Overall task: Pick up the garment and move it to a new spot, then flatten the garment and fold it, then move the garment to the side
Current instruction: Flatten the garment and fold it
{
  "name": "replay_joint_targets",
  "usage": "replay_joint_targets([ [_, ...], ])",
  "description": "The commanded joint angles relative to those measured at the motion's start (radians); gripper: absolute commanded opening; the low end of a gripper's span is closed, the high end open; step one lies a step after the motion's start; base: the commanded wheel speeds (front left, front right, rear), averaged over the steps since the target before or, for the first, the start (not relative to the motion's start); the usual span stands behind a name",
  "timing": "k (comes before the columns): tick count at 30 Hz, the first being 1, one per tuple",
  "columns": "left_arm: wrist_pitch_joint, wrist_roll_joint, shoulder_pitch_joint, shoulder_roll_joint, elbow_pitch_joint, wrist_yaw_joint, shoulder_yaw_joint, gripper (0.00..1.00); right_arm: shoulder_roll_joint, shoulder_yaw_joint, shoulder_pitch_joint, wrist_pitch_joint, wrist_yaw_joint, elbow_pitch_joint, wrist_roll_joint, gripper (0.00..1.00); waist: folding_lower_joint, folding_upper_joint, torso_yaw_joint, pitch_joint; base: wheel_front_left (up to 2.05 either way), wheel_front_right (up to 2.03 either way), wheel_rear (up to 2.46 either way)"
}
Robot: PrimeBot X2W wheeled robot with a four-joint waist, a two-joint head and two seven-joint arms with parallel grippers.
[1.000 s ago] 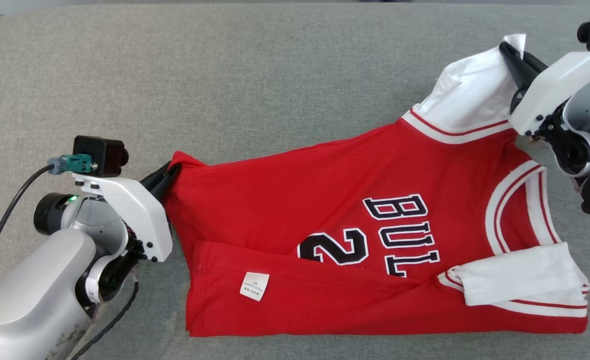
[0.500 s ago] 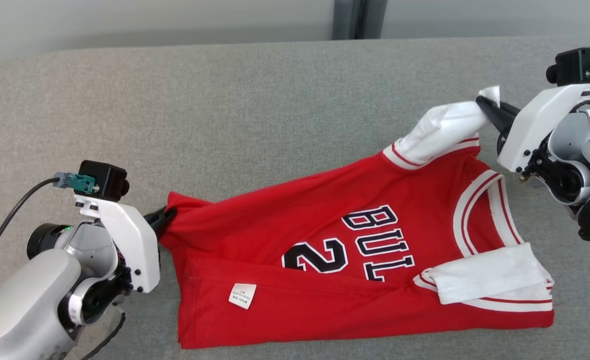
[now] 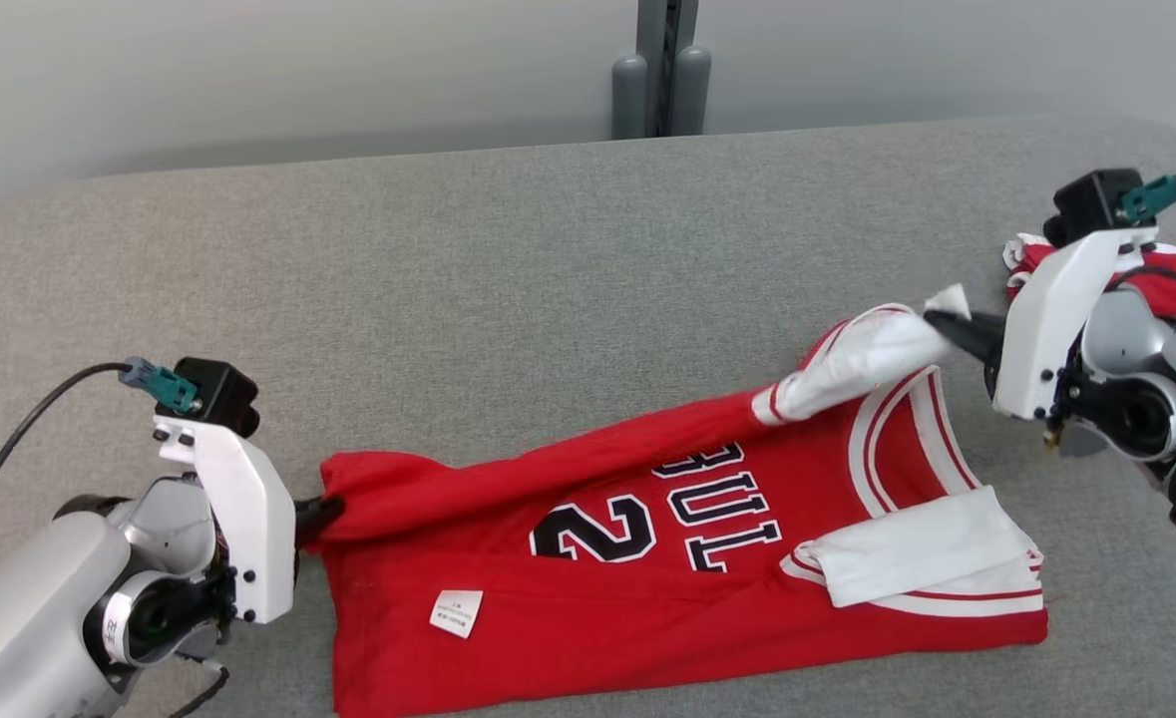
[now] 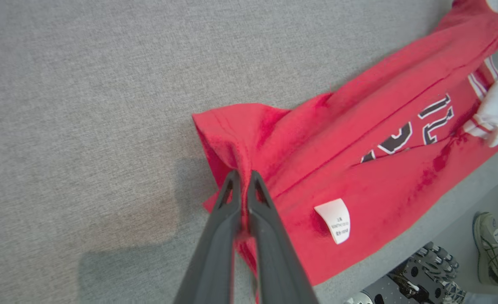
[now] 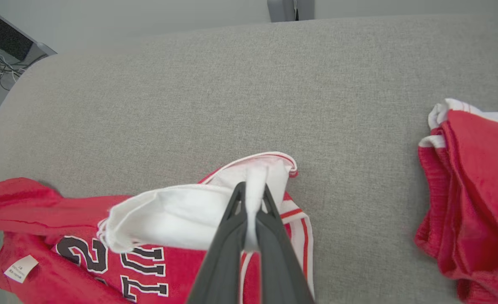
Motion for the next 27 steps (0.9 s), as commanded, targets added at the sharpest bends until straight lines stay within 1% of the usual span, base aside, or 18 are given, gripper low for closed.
replay_joint_targets([
  [1,0.007,-0.005,0.017,0.007,0.004,-0.007,-0.004,0.00,-0.009,0.008,0.021,0.017,0.000,-0.005,0.010,0.00,0.0000,-0.0001,-0.005,-0.004,0.00,0.00,0.00],
  [6,0.041,-0.022,0.032,0.012,-0.008,-0.015,-0.018,0.00,-0.024,0.027,0.054,0.073,0.000,-0.036,0.031,0.00,0.0000,-0.0001,-0.014,-0.006,0.00,0.00,0.00],
  [13,0.055,-0.024,0.043,0.016,-0.019,-0.008,-0.029,0.00,-0.024,0.040,0.096,0.144,0.000,-0.050,0.066,0.00,0.0000,-0.0001,-0.013,-0.002,0.00,0.00,0.00],
  [25,0.055,-0.033,0.060,0.008,-0.021,-0.014,-0.037,0.00,-0.043,0.035,0.147,0.216,0.000,-0.074,0.099,0.00,0.0000,-0.0001,-0.001,-0.011,0.00,0.00,0.00],
  [26,0.052,-0.032,0.062,0.008,-0.020,-0.014,-0.036,0.00,-0.043,0.034,0.148,0.217,0.000,-0.073,0.098,0.02,0.0000,-0.0001,-0.001,-0.012,0.00,0.00,0.00],
  [27,0.049,-0.032,0.065,0.008,-0.020,-0.015,-0.037,0.34,-0.043,0.032,0.151,0.219,0.000,-0.072,0.099,0.37,0.0000,-0.0001,-0.001,-0.013,0.00,0.00,0.00],
])
